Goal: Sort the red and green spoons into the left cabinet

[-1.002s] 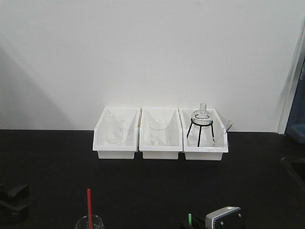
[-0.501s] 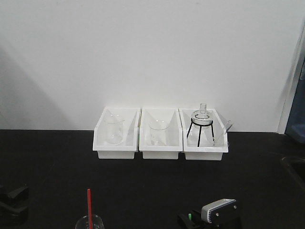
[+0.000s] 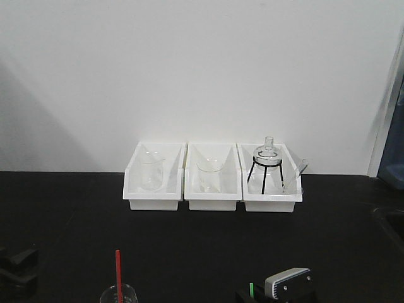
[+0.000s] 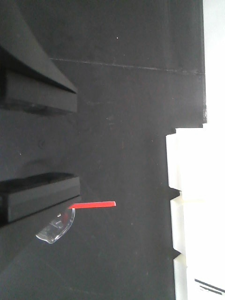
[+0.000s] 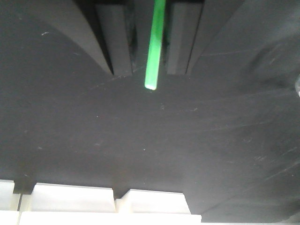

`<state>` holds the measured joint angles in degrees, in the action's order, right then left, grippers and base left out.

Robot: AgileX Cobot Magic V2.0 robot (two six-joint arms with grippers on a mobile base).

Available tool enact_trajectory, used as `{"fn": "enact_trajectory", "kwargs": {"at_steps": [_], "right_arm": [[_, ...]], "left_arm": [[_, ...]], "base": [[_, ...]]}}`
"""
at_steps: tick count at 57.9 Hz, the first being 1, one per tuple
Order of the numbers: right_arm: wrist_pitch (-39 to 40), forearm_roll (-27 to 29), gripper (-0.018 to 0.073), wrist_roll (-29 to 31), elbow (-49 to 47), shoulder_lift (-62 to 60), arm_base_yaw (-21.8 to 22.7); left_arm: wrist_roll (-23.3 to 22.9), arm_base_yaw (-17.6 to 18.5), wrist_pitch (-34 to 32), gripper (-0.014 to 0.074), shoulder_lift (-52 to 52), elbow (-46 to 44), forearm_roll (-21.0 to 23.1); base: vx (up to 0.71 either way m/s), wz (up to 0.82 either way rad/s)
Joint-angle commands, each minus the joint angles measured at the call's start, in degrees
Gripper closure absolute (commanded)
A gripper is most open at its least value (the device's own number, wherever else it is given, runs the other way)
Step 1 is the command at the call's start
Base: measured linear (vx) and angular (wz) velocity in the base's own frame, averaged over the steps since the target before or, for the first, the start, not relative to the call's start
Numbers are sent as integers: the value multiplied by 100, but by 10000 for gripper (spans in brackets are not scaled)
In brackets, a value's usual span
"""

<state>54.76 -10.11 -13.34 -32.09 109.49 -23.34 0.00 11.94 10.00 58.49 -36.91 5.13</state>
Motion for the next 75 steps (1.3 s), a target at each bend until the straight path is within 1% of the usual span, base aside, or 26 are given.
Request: {"fn": "enact_trajectory", "kwargs": {"at_steps": [1,4,10,22,25,39,49,55,60,64,68,72,75], "right_arm": [[644,-28,316,31,-107,-225,-17],[702,-28,326,31,-107,-225,-17],[696,-8,373,31,-107,-225,-17],[617,-8,545,31,-107,-225,-17],[611,-8,575,31,-107,-225,-16],[611,-8,568,31,-107,-225,-16],[616,-8,568,31,-107,-225,-16],[616,-8,568,31,-107,-225,-16],[616,-8,568,31,-107,-225,-16],[616,-8,568,31,-107,-225,-16],[616,-8,568,31,-107,-225,-16],[616,-8,568,31,-107,-225,-16],[616,-8,568,31,-107,-225,-16]], "left_arm": [[0,7,-387,164,-69,-211,43],[0,7,-387,164,-69,-211,43],[0,7,-376,164,-69,-211,43],[0,7,-376,164,-69,-211,43],[0,7,-376,164,-69,-211,43],[-43,7,-359,164,-69,-211,108],[0,13,-451,164,98,-230,819],[51,13,-454,164,391,-230,1042],[261,20,-463,169,689,-230,1147],[506,94,-540,176,958,-230,1159],[756,267,-731,183,1202,-230,1163],[874,500,-952,185,1394,-230,1163],[880,642,-1083,185,1516,-230,1163]], "base": [[0,0],[0,0],[0,0],[0,0],[0,0],[0,0],[0,0],[0,0],[0,0],[0,0],[0,0],[0,0],[0,0]]}}
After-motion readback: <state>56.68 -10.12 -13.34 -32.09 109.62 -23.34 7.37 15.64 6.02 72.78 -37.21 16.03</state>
